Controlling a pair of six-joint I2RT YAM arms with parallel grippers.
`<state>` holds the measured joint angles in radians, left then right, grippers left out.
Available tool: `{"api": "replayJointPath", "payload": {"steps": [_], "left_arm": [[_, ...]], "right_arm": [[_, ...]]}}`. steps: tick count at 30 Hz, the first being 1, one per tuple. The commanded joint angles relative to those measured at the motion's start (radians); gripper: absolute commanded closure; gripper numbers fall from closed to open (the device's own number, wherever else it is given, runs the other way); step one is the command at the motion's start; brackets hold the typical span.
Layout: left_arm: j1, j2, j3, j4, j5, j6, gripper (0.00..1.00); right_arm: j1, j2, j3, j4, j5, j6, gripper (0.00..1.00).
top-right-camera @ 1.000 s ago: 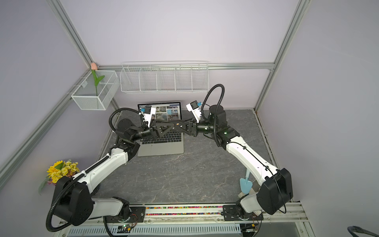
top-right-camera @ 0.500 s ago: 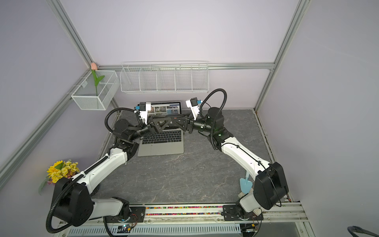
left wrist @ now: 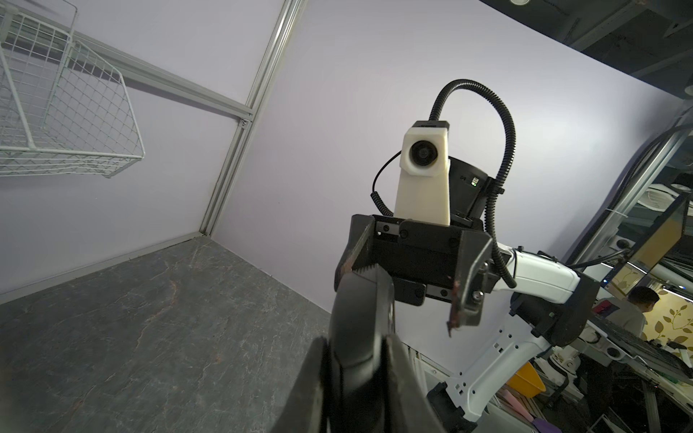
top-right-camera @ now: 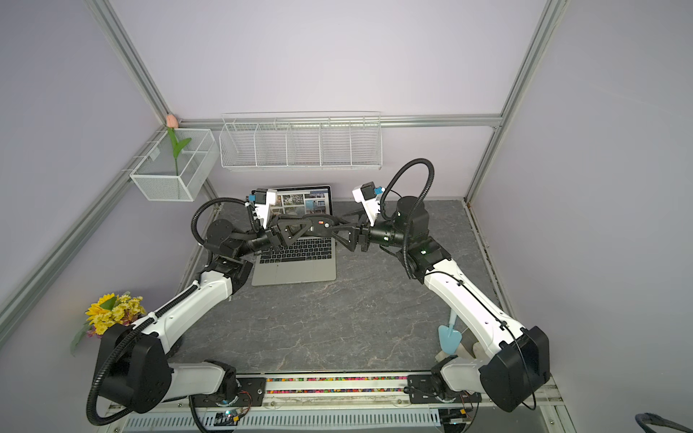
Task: Insert the wireless mouse receiver into the laptop
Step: Close the lid on the mouse.
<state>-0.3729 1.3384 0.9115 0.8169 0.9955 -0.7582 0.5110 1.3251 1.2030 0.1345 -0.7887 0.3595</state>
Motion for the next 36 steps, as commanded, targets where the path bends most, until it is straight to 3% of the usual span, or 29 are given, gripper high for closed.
{"api": "replayJointPath", "payload": {"steps": [1,9,17,20,22,28,31,32,33,34,35,36], "left_arm": [[0.004,0.01,-0.003,0.067,0.015,-0.045,1.0],[-0.003,0.041,-0.009,0.183,0.028,-0.134,1.0],[-0.065,0.097,0.0,0.203,0.045,-0.13,1.0],[-0.087,0.108,0.014,0.157,0.056,-0.089,1.0],[-0.096,0.114,0.02,0.129,0.06,-0.071,1.0],[-0.098,0.118,0.013,0.13,0.065,-0.073,1.0],[-0.099,0.122,0.016,0.105,0.068,-0.065,1.0],[-0.097,0.121,0.022,0.07,0.06,-0.047,0.96],[-0.092,0.115,0.032,0.008,0.05,-0.011,0.59],[-0.082,0.108,0.044,-0.053,0.044,0.037,0.13],[-0.061,0.094,0.055,-0.144,0.018,0.082,0.01],[-0.026,0.073,0.056,-0.224,-0.021,0.111,0.01]], "right_arm": [[-0.001,0.009,0.0,-0.064,-0.098,-0.035,0.37],[0.008,0.051,0.033,-0.068,-0.098,-0.07,0.67],[0.042,0.106,0.074,0.023,-0.077,-0.003,0.74],[0.051,0.123,0.074,0.069,-0.059,0.051,0.64],[0.055,0.123,0.061,0.122,-0.041,0.082,0.63],[0.059,0.102,0.034,0.266,-0.016,0.148,0.76],[0.059,0.076,0.039,0.162,0.03,0.075,0.86],[0.059,0.065,0.045,0.074,0.074,0.017,0.87],[0.058,0.053,0.053,-0.039,0.144,-0.051,0.88],[0.061,0.046,0.064,-0.149,0.232,-0.11,0.89],[0.068,0.039,0.079,-0.271,0.359,-0.179,0.92],[0.074,0.04,0.092,-0.391,0.498,-0.247,0.92]]}}
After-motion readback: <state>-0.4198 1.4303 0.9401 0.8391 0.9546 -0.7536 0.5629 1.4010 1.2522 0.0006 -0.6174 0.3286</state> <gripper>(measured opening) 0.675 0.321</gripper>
